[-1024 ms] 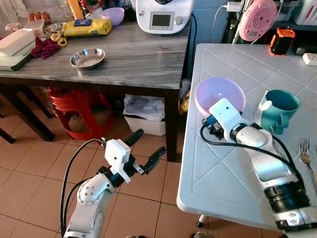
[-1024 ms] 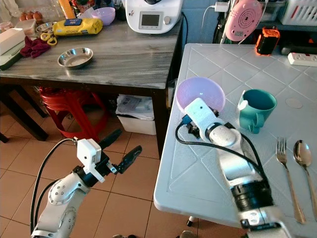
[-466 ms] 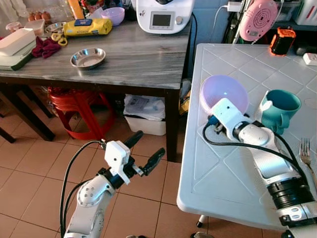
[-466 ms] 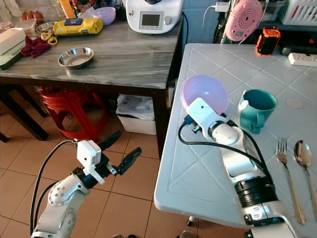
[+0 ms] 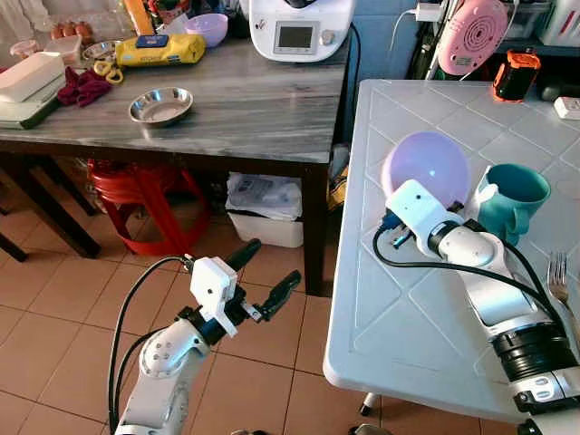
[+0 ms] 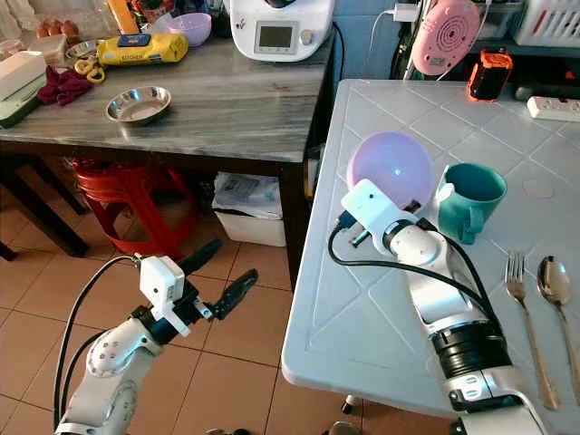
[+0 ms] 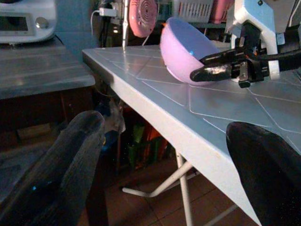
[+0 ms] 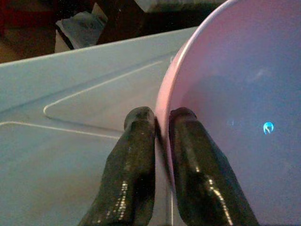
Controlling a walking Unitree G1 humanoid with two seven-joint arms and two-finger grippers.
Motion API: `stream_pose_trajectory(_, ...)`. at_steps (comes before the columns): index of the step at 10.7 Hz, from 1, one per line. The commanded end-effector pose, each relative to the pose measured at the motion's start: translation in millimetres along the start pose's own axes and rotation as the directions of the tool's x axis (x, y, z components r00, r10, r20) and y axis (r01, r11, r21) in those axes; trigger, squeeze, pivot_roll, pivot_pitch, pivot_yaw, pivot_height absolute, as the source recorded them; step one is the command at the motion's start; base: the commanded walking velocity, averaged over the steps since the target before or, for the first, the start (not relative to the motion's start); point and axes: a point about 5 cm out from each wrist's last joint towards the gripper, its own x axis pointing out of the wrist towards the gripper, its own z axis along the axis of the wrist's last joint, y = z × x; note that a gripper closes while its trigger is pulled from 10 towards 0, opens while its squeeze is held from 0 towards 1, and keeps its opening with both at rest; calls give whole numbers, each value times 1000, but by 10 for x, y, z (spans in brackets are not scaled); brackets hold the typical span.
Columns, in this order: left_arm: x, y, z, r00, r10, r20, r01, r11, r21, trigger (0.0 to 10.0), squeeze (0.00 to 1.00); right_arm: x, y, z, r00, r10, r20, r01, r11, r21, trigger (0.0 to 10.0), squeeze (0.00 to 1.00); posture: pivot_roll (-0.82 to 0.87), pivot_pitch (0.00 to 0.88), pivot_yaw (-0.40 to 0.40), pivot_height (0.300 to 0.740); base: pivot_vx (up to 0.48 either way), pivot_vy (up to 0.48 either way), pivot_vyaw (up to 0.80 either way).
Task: Setting the table
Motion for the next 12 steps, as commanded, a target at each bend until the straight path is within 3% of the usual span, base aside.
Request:
stream_pose_trajectory(1, -18, 26, 20, 1000, 3, -2, -3, 1000, 21, 10000, 0, 16, 11, 46, 1000, 12, 19, -11, 1000, -25, 0, 0, -135, 112, 87, 740, 0, 0, 0)
stream_pose_trajectory(6, -28, 46, 30, 1000, 9, -5, -9, 1000, 29, 10000, 0, 38, 14, 170, 996, -10, 92, 14, 999, -41, 0, 0, -129, 109, 95, 740, 0, 0, 0)
stream_pose_trajectory(8, -22, 75, 39, 999, 39, -6, -38, 998, 44, 10000, 0, 20, 28, 462, 965, -36, 260, 26, 999, 43, 0, 0, -127, 106, 100, 740, 0, 0, 0)
stream_pose_trajectory(9, -8, 196, 69, 986, 164, -6, -163, 983, 79, 10000, 0, -49, 56, 708, 914, -103, 392, 59, 991, 121, 1373, 0, -122, 103, 100, 740, 0, 0, 0)
stream_pose_trajectory(10, 13, 282, 108, 972, 236, 13, -236, 967, 99, 10000, 0, -95, 103, 780, 889, -141, 435, 81, 985, 154, 7843, 0, -121, 103, 100, 740, 0, 0, 0)
stream_pose_trajectory(11, 47, 401, 150, 944, 329, 32, -331, 937, 114, 10000, 0, -143, 160, 806, 872, -165, 462, 102, 982, 157, 10000, 0, -114, 102, 96, 740, 0, 0, 0)
stream_pose_trajectory(12, 66, 465, 174, 926, 375, 40, -377, 918, 124, 10000, 0, -166, 175, 799, 865, -188, 466, 112, 976, 186, 10000, 0, -114, 102, 96, 740, 0, 0, 0)
